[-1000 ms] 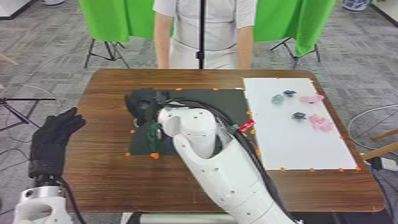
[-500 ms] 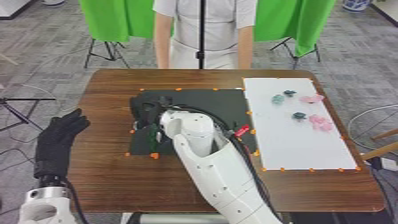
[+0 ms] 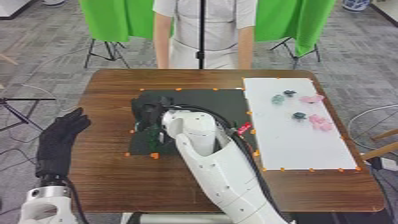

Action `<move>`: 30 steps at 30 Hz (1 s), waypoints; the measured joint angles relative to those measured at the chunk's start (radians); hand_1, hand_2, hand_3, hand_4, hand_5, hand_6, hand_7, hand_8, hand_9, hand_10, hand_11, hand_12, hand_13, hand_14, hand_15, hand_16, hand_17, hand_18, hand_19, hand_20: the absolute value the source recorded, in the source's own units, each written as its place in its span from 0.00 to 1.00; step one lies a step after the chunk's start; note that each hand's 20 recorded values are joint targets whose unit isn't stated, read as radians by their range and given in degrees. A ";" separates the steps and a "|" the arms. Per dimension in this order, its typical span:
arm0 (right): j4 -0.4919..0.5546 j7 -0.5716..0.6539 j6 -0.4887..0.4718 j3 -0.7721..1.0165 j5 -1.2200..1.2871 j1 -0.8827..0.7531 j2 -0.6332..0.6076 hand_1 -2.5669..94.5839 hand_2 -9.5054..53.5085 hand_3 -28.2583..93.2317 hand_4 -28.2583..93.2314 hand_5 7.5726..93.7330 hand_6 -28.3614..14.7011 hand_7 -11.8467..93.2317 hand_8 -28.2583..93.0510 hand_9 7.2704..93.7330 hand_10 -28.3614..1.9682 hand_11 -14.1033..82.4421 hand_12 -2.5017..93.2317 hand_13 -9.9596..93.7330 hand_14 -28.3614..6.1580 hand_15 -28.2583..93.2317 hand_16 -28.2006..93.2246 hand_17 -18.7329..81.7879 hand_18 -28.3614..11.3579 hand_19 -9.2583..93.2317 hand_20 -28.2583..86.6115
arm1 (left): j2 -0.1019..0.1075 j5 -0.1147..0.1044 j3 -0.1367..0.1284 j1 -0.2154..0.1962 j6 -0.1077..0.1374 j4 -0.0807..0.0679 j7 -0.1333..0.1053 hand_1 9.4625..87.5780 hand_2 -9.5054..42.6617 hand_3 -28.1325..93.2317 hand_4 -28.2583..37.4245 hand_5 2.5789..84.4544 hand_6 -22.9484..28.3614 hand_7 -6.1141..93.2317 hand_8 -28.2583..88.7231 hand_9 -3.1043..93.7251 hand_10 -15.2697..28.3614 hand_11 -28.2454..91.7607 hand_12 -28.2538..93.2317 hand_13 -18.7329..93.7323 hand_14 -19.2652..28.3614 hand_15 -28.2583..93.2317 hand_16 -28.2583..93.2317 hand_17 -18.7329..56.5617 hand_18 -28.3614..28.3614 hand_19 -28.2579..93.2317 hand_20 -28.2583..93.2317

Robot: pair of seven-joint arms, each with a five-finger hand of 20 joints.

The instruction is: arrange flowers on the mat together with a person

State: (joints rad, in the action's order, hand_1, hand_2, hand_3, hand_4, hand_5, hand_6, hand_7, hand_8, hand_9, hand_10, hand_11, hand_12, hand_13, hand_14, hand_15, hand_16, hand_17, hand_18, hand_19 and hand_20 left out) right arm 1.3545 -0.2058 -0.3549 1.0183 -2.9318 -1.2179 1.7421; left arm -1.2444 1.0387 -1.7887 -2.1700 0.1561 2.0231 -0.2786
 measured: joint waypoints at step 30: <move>0.106 0.121 -0.005 -0.077 0.015 0.015 -0.098 0.76 0.00 0.00 0.78 0.72 0.67 0.27 0.17 0.94 0.62 0.34 0.31 1.00 0.80 0.65 0.46 0.84 0.44 1.00 0.61 | 0.000 0.014 0.000 0.012 -0.017 -0.002 0.008 0.19 0.20 0.76 0.12 0.55 0.52 0.20 0.20 0.48 0.66 0.39 0.36 0.47 0.77 0.38 0.27 0.33 0.72 0.29 0.39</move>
State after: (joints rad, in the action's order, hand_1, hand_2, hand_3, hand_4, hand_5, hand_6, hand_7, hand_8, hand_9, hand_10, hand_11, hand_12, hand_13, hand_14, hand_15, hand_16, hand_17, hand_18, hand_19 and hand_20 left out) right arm 1.4608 -0.0849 -0.3594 0.9411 -2.9164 -1.2025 1.6439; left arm -1.2448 1.0524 -1.7889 -2.1575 0.1393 2.0212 -0.2706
